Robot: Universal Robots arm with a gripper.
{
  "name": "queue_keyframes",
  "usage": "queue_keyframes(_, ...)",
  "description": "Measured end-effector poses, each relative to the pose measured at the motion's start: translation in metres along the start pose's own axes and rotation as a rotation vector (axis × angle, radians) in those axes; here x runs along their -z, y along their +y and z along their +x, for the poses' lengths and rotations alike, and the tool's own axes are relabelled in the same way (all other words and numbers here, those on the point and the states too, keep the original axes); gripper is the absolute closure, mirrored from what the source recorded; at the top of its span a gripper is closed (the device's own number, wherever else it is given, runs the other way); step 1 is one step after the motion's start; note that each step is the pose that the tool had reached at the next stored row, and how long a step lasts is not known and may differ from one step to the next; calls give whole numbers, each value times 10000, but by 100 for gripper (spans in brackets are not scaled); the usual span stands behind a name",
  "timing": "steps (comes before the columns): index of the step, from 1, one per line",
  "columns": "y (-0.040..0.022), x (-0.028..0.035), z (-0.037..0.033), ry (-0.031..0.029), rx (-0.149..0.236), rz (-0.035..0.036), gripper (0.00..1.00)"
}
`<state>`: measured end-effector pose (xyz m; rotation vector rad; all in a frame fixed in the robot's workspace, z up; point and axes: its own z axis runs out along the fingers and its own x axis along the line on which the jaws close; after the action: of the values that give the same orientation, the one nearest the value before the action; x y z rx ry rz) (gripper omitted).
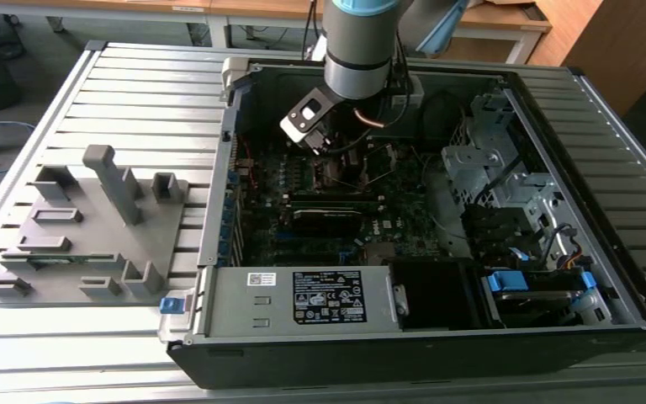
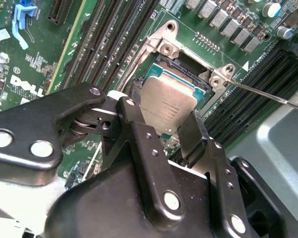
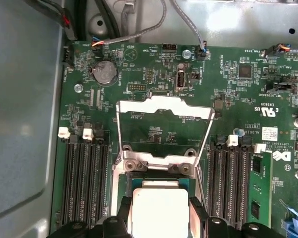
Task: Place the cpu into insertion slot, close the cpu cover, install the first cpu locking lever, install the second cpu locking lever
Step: 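Place the cpu into insertion slot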
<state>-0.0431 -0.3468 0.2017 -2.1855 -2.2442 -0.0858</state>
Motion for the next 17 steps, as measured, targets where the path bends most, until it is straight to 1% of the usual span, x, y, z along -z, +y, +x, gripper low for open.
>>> queue_keyframes(2, -1, -2, -1, -5, -93, -2, 46)
queue_keyframes(7, -12, -7, 11, 7, -96, -6, 46)
queue_keyframes(12, -17, -27, 15, 3, -133, -5, 46)
queue_keyframes(17, -23, -39, 26, 11, -172, -8, 46)
